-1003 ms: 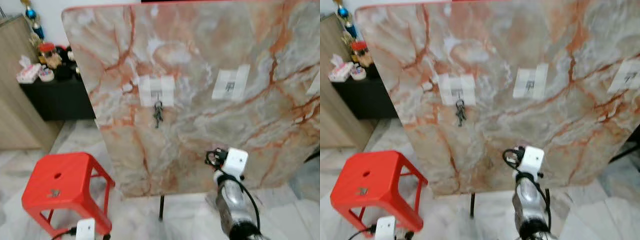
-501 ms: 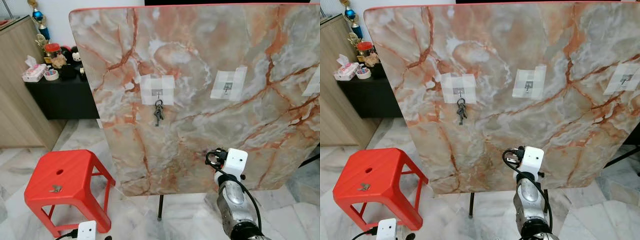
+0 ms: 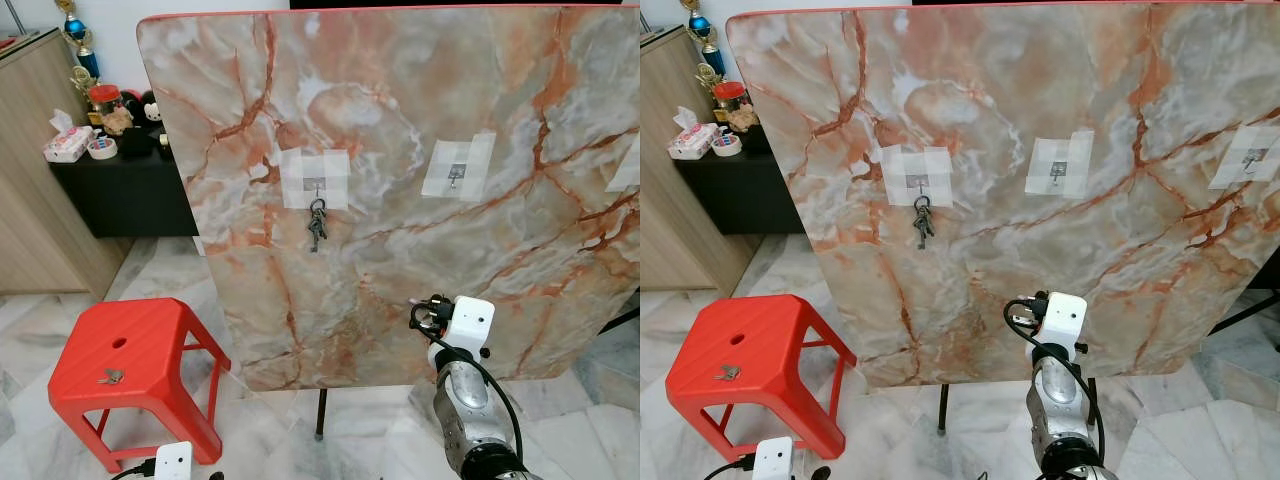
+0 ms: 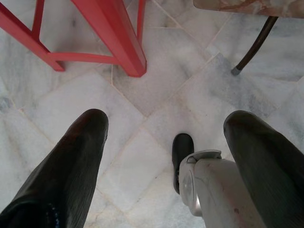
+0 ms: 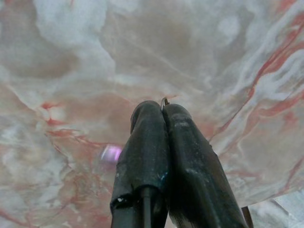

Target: Hang keys on a hook

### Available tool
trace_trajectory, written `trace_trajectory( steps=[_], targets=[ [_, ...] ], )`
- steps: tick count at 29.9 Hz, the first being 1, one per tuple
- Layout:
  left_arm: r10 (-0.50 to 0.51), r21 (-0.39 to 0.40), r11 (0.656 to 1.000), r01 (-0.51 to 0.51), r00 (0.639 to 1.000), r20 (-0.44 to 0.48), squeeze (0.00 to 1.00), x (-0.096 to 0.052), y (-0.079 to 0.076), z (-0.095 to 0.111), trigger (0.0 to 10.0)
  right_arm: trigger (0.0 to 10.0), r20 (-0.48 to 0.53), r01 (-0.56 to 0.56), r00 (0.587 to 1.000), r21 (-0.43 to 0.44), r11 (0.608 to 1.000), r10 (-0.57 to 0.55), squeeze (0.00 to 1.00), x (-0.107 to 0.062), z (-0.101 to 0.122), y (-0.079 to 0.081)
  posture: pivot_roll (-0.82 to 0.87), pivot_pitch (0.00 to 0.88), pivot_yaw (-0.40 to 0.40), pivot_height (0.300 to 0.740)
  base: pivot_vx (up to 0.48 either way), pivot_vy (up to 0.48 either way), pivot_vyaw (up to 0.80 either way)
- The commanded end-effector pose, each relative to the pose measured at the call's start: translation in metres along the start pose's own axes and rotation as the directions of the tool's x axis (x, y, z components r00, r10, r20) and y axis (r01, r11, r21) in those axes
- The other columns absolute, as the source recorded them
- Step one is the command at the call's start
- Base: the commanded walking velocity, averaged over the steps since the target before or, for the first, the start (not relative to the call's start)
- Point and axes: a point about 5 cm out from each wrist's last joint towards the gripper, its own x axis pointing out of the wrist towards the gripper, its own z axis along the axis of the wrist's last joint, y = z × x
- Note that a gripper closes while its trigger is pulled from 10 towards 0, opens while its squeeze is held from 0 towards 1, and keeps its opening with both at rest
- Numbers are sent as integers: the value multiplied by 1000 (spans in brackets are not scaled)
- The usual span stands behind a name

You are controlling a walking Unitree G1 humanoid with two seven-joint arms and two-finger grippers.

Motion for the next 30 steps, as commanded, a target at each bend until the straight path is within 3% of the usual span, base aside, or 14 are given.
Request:
trace_trajectory(
  steps=[1, 26, 30],
  targets=[
    [6, -4, 1000, -6, 999, -37, 0, -2, 3, -8, 10000, 10000, 18, -10, 1000, -8, 1000, 10, 0, 0, 3, 2, 34, 24, 4, 740, 0, 0, 0],
    [1, 5, 1000, -1, 999, -45, 0, -2, 2, -10, 10000, 10000, 27, -5, 1000, -10, 1000, 5, 0, 1, 4, 1, 31, 20, 2, 740, 0, 0, 0],
    [2, 6, 1000, -1, 999, -46, 0, -2, 1, -10, 10000, 10000, 95, 8, 995, -91, 996, 1, 0, 2, 13, 1, 32, 23, 4, 740, 0, 0, 0]
  ],
)
